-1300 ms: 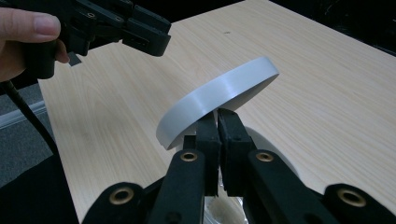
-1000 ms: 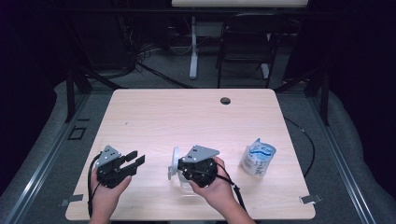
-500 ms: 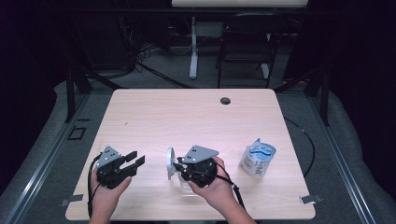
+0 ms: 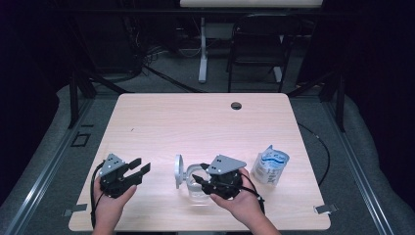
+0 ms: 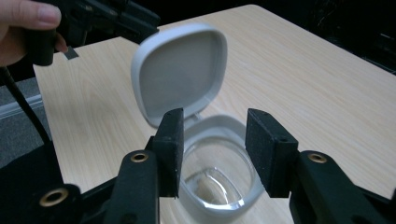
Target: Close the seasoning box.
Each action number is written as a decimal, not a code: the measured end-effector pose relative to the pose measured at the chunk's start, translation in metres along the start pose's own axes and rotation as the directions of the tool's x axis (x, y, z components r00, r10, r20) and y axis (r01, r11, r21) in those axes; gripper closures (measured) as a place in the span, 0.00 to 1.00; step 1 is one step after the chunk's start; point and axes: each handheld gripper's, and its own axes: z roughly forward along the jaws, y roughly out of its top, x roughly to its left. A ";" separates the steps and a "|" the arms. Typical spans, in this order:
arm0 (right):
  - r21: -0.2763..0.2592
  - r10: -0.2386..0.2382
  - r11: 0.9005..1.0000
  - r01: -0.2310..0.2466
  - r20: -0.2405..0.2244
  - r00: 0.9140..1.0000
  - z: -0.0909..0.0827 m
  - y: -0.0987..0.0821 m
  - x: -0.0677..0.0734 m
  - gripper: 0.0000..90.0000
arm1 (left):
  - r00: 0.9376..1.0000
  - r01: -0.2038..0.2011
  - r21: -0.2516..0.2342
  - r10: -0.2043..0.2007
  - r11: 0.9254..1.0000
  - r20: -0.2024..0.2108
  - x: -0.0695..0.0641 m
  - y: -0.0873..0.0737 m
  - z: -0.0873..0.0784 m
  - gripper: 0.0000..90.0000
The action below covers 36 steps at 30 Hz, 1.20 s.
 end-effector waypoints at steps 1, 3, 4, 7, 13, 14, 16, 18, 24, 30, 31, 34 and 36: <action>0.005 0.000 1.000 0.000 0.002 1.000 -0.002 -0.002 -0.001 0.64 | 1.000 0.002 -0.001 -0.002 1.000 -0.002 0.000 0.000 0.000 0.62; -0.015 0.014 1.000 -0.013 0.017 1.000 -0.006 -0.010 -0.005 0.63 | 1.000 0.006 -0.006 -0.006 1.000 -0.003 0.001 -0.001 -0.001 0.62; -0.022 0.025 0.999 -0.024 0.022 0.999 -0.009 -0.014 -0.007 0.63 | 1.000 0.008 -0.006 -0.008 1.000 -0.005 0.002 -0.001 -0.001 0.62; -0.030 0.059 0.998 -0.058 0.031 0.998 -0.016 -0.027 -0.014 0.63 | 1.000 0.017 -0.008 -0.017 1.000 -0.007 0.004 -0.001 -0.001 0.62; -0.043 0.074 0.996 -0.072 0.042 0.996 -0.038 -0.048 -0.024 0.62 | 1.000 0.021 -0.004 -0.021 1.000 -0.011 0.006 -0.002 -0.002 0.62; -0.051 0.073 0.996 -0.070 0.058 0.996 -0.044 -0.051 -0.026 0.62 | 1.000 0.026 -0.005 -0.026 1.000 -0.013 0.007 -0.003 -0.002 0.62; -0.060 0.083 0.995 -0.078 0.069 0.994 -0.052 -0.055 -0.028 0.61 | 1.000 0.028 -0.007 -0.028 1.000 -0.013 0.007 -0.003 -0.003 0.62; -0.058 0.098 0.994 -0.094 0.083 0.992 -0.060 -0.059 -0.033 0.61 | 0.999 0.034 -0.008 -0.034 0.999 -0.013 0.007 -0.003 -0.003 0.62; -0.056 0.130 0.991 -0.124 0.115 0.985 -0.081 -0.068 -0.044 0.61 | 0.999 0.034 -0.002 -0.034 0.999 -0.013 0.008 -0.003 -0.003 0.62; -0.060 0.153 0.988 -0.145 0.148 0.977 -0.101 -0.077 -0.053 0.62 | 0.999 0.039 -0.006 -0.040 0.999 -0.011 0.009 -0.003 -0.004 0.62; -0.064 0.156 0.987 -0.148 0.151 0.976 -0.104 -0.077 -0.054 0.63 | 0.999 0.039 -0.007 -0.039 0.999 -0.012 0.009 -0.003 -0.004 0.62; -0.067 0.166 0.985 -0.157 0.164 0.972 -0.116 -0.078 -0.059 0.65 | 0.999 0.043 -0.006 -0.043 0.999 -0.013 0.009 -0.003 -0.005 0.62; -0.067 0.183 0.983 -0.174 0.170 0.968 -0.121 -0.080 -0.062 0.65 | 0.999 0.045 -0.007 -0.045 0.999 -0.011 0.010 -0.004 -0.005 0.62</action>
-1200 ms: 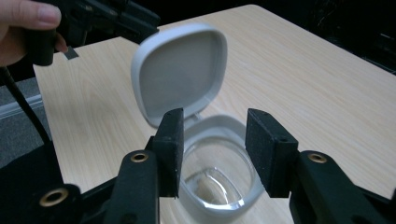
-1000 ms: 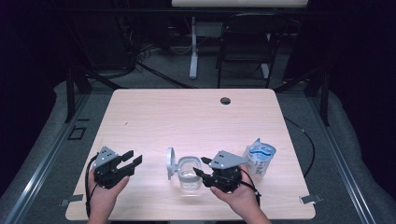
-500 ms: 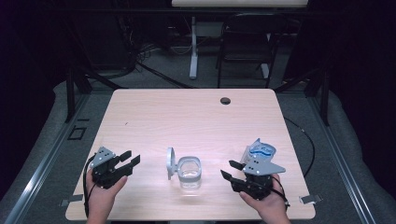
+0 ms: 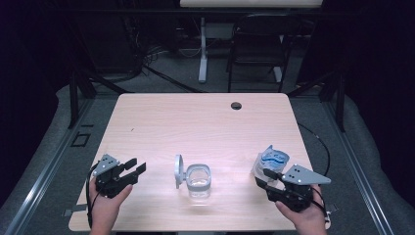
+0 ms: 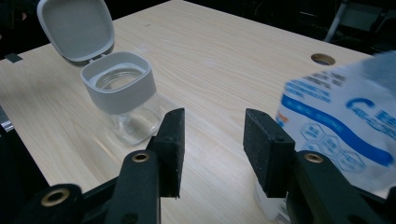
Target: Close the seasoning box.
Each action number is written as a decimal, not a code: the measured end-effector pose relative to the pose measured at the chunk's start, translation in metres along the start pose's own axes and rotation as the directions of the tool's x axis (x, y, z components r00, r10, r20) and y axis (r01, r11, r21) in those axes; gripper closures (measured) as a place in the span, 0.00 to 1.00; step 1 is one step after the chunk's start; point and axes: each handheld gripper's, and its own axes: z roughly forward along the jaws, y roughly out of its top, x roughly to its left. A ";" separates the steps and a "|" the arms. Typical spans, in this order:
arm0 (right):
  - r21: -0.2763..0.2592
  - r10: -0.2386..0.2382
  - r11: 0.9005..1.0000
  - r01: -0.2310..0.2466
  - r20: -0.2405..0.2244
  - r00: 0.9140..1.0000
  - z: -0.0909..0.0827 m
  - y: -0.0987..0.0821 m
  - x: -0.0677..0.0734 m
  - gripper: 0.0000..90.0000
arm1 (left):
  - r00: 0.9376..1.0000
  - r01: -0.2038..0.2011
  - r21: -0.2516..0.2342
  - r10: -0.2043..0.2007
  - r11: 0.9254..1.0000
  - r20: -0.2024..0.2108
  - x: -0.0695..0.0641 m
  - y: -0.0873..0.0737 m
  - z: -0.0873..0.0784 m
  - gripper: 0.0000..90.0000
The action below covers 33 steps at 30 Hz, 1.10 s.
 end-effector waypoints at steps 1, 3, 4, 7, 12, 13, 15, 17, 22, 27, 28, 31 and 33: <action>0.004 0.005 1.000 -0.005 0.002 1.000 -0.002 -0.001 -0.003 0.65 | 1.000 0.001 0.002 -0.001 1.000 0.000 0.000 0.000 0.000 0.62; 0.004 0.021 1.000 -0.021 0.012 1.000 -0.006 -0.004 -0.007 0.65 | 1.000 0.003 0.004 -0.003 1.000 -0.001 0.001 0.000 0.000 0.62; 0.016 0.025 1.000 -0.026 0.019 1.000 -0.009 -0.006 -0.010 0.66 | 1.000 0.001 0.005 -0.001 1.000 -0.001 0.001 0.000 0.000 0.62; 0.023 0.034 0.999 -0.035 0.034 0.999 -0.012 -0.008 -0.015 0.67 | 1.000 0.005 0.002 -0.005 1.000 -0.003 0.001 0.000 0.000 0.62; 0.020 0.053 0.998 -0.054 0.063 0.997 -0.017 -0.013 -0.024 0.68 | 1.000 0.007 0.000 -0.007 1.000 -0.004 0.002 -0.001 0.000 0.62; 0.024 0.057 0.998 -0.059 0.069 0.996 -0.018 -0.013 -0.025 0.68 | 1.000 0.007 0.001 -0.007 1.000 -0.004 0.002 -0.001 0.000 0.62; 0.024 0.061 0.998 -0.063 0.083 0.995 -0.019 -0.015 -0.028 0.68 | 1.000 0.009 0.002 -0.009 1.000 -0.004 0.002 -0.001 0.000 0.62; 0.023 0.070 0.997 -0.073 0.105 0.992 -0.022 -0.017 -0.032 0.68 | 1.000 0.009 0.001 -0.009 1.000 -0.004 0.003 -0.001 0.000 0.62; 0.012 0.091 0.996 -0.094 0.153 0.984 -0.024 -0.022 -0.039 0.66 | 1.000 0.009 0.000 -0.009 1.000 -0.002 0.003 -0.001 0.000 0.62; 0.011 0.105 0.994 -0.109 0.198 0.975 -0.024 -0.025 -0.048 0.63 | 1.000 0.015 -0.002 -0.015 1.000 -0.004 0.004 -0.002 -0.001 0.62; 0.007 0.112 0.993 -0.116 0.201 0.973 -0.023 -0.025 -0.051 0.62 | 1.000 0.017 -0.004 -0.017 1.000 -0.003 0.004 -0.002 -0.001 0.62; -0.014 0.141 0.990 -0.141 0.180 0.973 -0.020 -0.024 -0.056 0.60 | 1.000 0.025 -0.006 -0.025 1.000 -0.007 0.006 -0.002 -0.002 0.62; -0.014 0.132 0.991 -0.131 0.170 0.977 -0.015 -0.021 -0.059 0.59 | 1.000 0.030 -0.008 -0.030 1.000 -0.007 0.007 -0.003 -0.002 0.62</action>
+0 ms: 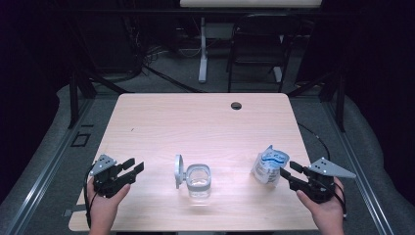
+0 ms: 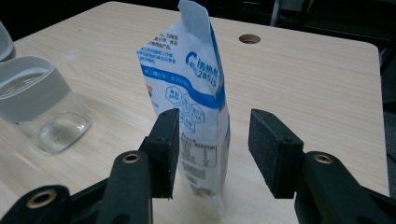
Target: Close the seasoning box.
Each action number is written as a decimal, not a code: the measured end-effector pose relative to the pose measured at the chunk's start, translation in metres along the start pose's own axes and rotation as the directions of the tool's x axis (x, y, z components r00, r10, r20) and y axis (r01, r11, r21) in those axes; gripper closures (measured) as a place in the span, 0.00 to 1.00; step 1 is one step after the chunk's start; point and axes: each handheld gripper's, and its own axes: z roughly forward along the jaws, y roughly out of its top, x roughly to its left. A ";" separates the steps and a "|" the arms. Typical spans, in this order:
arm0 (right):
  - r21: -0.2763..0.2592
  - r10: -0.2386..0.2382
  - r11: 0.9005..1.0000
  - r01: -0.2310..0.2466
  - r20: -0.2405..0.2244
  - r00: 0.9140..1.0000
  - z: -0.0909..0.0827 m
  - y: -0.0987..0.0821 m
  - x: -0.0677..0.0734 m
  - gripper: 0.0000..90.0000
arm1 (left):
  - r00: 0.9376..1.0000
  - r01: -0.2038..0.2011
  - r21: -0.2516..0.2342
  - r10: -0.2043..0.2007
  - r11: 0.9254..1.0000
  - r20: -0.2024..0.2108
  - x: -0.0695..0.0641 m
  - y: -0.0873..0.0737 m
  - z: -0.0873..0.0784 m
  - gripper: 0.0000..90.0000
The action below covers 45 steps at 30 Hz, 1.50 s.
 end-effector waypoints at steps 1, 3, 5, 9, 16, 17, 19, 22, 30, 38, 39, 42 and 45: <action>0.003 -0.005 1.000 0.005 0.000 1.000 0.002 0.002 0.000 0.59 | 1.000 0.003 -0.003 -0.003 1.000 -0.003 0.000 0.000 0.000 0.62; -0.002 -0.019 1.000 0.019 -0.001 1.000 0.007 0.007 0.002 0.58 | 1.000 0.005 0.002 -0.005 1.000 -0.003 0.000 -0.001 0.001 0.62; -0.003 -0.021 1.000 0.021 -0.004 1.000 0.010 0.012 0.003 0.58 | 1.000 0.003 0.004 -0.003 1.000 -0.003 0.000 -0.001 0.001 0.63; -0.010 -0.021 1.000 0.020 -0.010 1.000 0.018 0.023 0.004 0.58 | 1.000 -0.002 0.005 0.002 1.000 -0.002 0.001 -0.002 0.001 0.63; 0.013 -0.037 0.999 0.037 -0.023 0.999 0.028 0.038 0.009 0.73 | 1.000 -0.003 -0.001 0.003 1.000 -0.003 0.002 -0.002 0.001 0.63; 0.012 -0.047 0.999 0.047 -0.008 0.999 0.029 0.039 0.011 0.77 | 1.000 -0.003 -0.002 0.003 1.000 -0.002 0.002 -0.002 0.001 0.63; 0.027 -0.059 0.998 0.059 0.000 0.998 0.029 0.041 0.011 0.84 | 1.000 -0.001 0.000 0.001 1.000 -0.004 0.003 -0.002 0.001 0.64; 0.029 -0.067 0.997 0.068 -0.016 0.998 0.027 0.043 0.014 0.96 | 1.000 0.000 0.000 0.000 1.000 -0.008 0.003 -0.002 0.001 0.64; 0.044 -0.067 0.997 0.067 0.006 0.998 0.025 0.044 0.022 1.00 | 1.000 0.003 -0.002 -0.003 1.000 -0.008 0.004 -0.003 0.002 0.64; 0.045 -0.031 0.999 0.028 0.049 0.998 0.021 0.042 0.031 1.00 | 1.000 0.004 -0.002 -0.004 1.000 -0.009 0.004 -0.003 0.002 0.64; 0.048 -0.033 0.998 0.031 0.051 0.998 0.021 0.042 0.031 1.00 | 1.000 0.003 -0.003 -0.003 1.000 -0.008 0.004 -0.003 0.002 0.64; 0.036 -0.060 0.998 0.058 0.043 0.997 0.021 0.040 0.032 0.98 | 1.000 0.002 0.002 -0.002 1.000 -0.010 0.003 -0.003 0.002 0.64; -0.009 -0.032 0.999 0.032 -0.001 0.999 0.020 0.037 0.028 0.81 | 1.000 0.002 0.003 -0.002 1.000 -0.010 0.003 -0.003 0.002 0.64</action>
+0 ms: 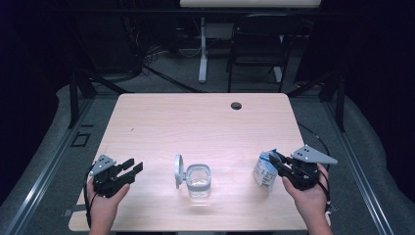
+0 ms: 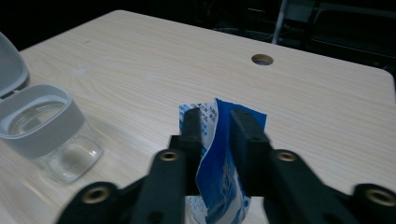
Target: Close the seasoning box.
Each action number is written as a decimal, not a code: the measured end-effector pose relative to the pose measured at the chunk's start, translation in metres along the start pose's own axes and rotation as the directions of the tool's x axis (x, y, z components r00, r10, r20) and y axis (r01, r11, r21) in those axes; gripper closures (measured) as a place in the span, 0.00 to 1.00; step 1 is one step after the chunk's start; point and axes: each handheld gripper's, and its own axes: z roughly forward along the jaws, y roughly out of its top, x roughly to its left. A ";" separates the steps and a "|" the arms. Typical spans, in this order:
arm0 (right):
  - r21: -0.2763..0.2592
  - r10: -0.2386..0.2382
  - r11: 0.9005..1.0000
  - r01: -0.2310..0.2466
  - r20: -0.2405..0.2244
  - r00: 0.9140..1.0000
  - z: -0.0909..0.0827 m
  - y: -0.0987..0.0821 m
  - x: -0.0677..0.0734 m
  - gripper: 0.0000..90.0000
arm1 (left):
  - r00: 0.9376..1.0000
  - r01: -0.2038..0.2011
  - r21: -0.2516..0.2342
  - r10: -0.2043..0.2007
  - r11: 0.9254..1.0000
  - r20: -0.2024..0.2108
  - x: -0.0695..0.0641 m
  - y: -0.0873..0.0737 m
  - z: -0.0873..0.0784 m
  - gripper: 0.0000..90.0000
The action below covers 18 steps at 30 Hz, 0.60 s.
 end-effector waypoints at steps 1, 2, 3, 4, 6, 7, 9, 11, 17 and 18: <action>0.005 0.000 1.000 0.000 -0.005 1.000 0.000 -0.001 -0.001 0.78 | 1.000 0.000 -0.001 0.000 1.000 -0.001 0.000 0.000 0.000 0.64; 0.005 -0.007 1.000 0.007 0.002 1.000 0.002 -0.003 -0.001 0.75 | 1.000 0.001 -0.002 -0.001 1.000 -0.001 0.000 0.000 0.000 0.64; 0.005 -0.008 1.000 0.008 -0.003 1.000 0.003 -0.005 -0.001 0.72 | 1.000 0.003 -0.005 -0.003 1.000 0.000 0.000 0.000 0.000 0.64; 0.005 -0.008 1.000 0.008 -0.008 1.000 0.004 -0.006 -0.001 0.67 | 1.000 0.004 -0.005 -0.004 1.000 0.000 0.000 0.000 0.000 0.64; -0.002 -0.010 1.000 0.010 -0.009 1.000 0.009 -0.011 0.001 0.60 | 1.000 0.004 -0.002 -0.004 1.000 -0.001 0.001 0.000 0.000 0.64; -0.005 -0.009 1.000 0.009 -0.008 1.000 0.010 -0.013 0.001 0.59 | 1.000 0.004 -0.001 -0.004 1.000 -0.002 0.001 0.000 0.000 0.64; -0.009 -0.012 1.000 0.012 -0.006 1.000 0.013 -0.016 0.002 0.54 | 1.000 0.004 0.001 -0.004 1.000 -0.002 0.001 -0.001 0.000 0.64; -0.016 -0.026 1.000 0.026 0.008 1.000 0.016 -0.021 0.003 0.51 | 1.000 0.004 -0.001 -0.004 1.000 -0.003 0.001 -0.001 0.000 0.64; -0.013 -0.027 1.000 0.027 0.036 0.999 0.022 -0.033 0.003 0.49 | 1.000 0.007 -0.003 -0.007 1.000 -0.004 0.002 -0.001 0.001 0.64; -0.006 -0.025 1.000 0.025 0.039 0.999 0.024 -0.035 0.003 0.49 | 1.000 0.007 -0.002 -0.007 1.000 -0.004 0.002 -0.001 0.001 0.64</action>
